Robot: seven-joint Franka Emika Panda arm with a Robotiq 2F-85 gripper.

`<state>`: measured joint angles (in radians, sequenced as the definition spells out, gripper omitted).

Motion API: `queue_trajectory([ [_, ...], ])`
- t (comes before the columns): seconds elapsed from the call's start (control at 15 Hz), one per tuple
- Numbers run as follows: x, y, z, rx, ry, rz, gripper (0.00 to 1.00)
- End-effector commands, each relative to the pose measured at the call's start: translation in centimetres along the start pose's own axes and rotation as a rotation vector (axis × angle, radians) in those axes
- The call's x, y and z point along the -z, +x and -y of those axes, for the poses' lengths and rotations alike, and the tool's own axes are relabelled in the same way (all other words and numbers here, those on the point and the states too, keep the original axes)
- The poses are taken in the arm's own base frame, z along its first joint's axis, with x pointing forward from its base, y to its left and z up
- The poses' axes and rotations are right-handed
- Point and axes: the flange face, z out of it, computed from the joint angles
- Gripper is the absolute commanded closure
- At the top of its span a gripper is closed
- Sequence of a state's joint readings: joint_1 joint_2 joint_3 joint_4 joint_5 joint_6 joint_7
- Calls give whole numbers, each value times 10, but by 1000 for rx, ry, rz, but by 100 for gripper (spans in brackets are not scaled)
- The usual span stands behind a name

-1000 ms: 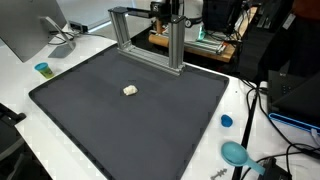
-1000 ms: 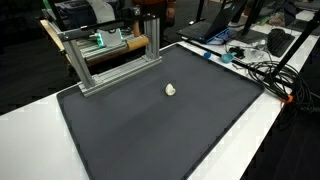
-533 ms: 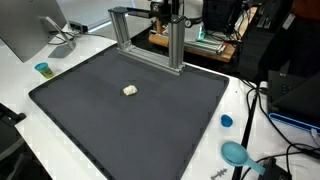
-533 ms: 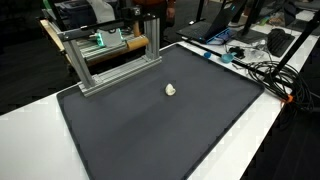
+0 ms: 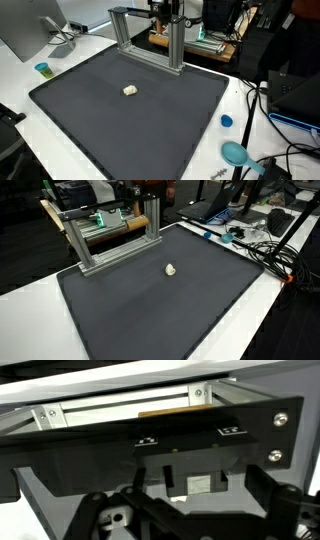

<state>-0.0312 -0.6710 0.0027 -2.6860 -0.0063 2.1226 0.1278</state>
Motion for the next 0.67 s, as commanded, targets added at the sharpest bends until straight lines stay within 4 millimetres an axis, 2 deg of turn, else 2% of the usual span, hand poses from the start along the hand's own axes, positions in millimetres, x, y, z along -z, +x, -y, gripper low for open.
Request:
queue_trajectory([
  [0.0, 8, -13, -6, 40, 45, -3, 0],
  [0.33, 7, -26, 10, 58, -26, -48, 0],
  [0.53, 4, -26, 16, 48, -44, -54, 2],
  [0.6, 3, -25, 17, 36, -46, -55, 6],
])
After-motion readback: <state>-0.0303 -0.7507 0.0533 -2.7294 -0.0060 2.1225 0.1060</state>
